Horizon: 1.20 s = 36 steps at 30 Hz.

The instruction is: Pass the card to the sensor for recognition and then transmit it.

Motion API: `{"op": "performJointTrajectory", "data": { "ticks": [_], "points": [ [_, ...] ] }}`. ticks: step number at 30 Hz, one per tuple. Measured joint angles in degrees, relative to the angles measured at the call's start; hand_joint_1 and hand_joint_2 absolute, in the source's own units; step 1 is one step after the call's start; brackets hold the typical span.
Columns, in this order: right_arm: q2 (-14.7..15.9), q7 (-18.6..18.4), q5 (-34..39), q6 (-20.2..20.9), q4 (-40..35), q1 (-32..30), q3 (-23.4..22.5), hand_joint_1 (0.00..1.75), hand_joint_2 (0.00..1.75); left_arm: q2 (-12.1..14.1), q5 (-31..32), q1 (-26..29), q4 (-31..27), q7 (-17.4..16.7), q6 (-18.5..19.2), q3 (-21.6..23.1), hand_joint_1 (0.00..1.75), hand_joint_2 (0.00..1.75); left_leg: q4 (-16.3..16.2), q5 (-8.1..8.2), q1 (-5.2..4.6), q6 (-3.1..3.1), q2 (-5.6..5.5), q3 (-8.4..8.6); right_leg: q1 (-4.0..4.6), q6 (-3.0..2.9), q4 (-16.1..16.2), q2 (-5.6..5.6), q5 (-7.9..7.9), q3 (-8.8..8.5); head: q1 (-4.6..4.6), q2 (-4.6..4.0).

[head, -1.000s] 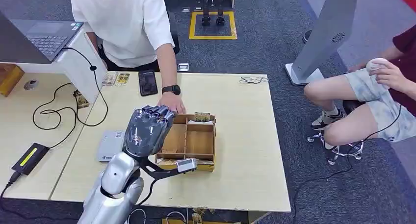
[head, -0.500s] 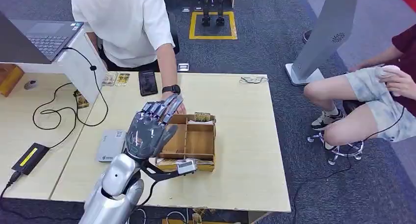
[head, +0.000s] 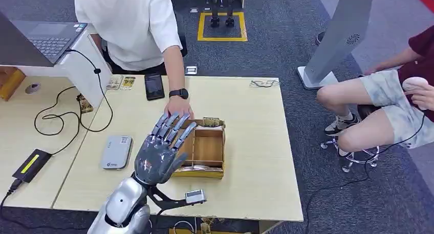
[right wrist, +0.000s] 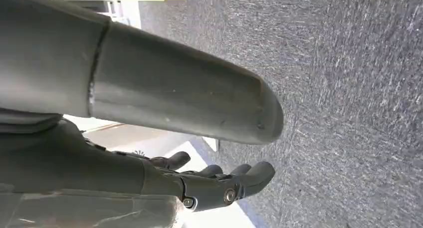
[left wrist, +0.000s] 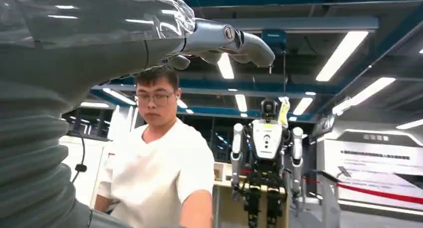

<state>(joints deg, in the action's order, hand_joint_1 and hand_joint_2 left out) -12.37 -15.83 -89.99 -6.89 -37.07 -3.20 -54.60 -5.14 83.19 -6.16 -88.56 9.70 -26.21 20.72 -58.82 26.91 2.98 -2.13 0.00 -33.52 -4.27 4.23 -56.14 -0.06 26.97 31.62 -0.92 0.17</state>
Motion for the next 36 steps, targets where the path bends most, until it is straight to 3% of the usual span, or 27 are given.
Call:
{"op": "performJointTrajectory", "data": {
  "ticks": [13, 21, 36],
  "points": [
    [-0.4, -0.7, 0.0, 0.2, -1.6, -0.4, -0.9, 0.0, 0.0, 2.9, -7.0, 2.7, 0.0, 5.1, 3.1, 0.7, 0.0, 1.75, 0.0, 0.0, 0.0, 0.0, 0.0, -0.01, 0.0, 0.0, 0.0, -0.01, 0.0, 0.01, 0.0, 0.0],
    [-0.4, -0.8, 0.0, 0.0, -1.6, -0.3, -1.0, 0.0, 0.0, 4.6, -5.7, 2.8, 2.1, 3.8, 5.0, 2.7, 0.0, 1.75, 0.0, 0.0, 0.0, 0.0, 0.0, -0.01, 0.0, 0.0, 0.0, -0.01, 0.0, 0.01, 0.0, 0.0],
    [-0.3, -0.7, 0.0, -0.3, -1.4, -0.1, -1.0, 0.0, 0.0, 5.5, -3.3, 0.7, 8.9, 0.7, 6.6, 4.8, 0.0, 1.75, 0.0, 0.0, 0.0, 0.0, 0.0, 0.0, 0.0, 0.0, 0.0, 0.0, 0.0, 0.02, -0.02, 0.0]
  ]
}}
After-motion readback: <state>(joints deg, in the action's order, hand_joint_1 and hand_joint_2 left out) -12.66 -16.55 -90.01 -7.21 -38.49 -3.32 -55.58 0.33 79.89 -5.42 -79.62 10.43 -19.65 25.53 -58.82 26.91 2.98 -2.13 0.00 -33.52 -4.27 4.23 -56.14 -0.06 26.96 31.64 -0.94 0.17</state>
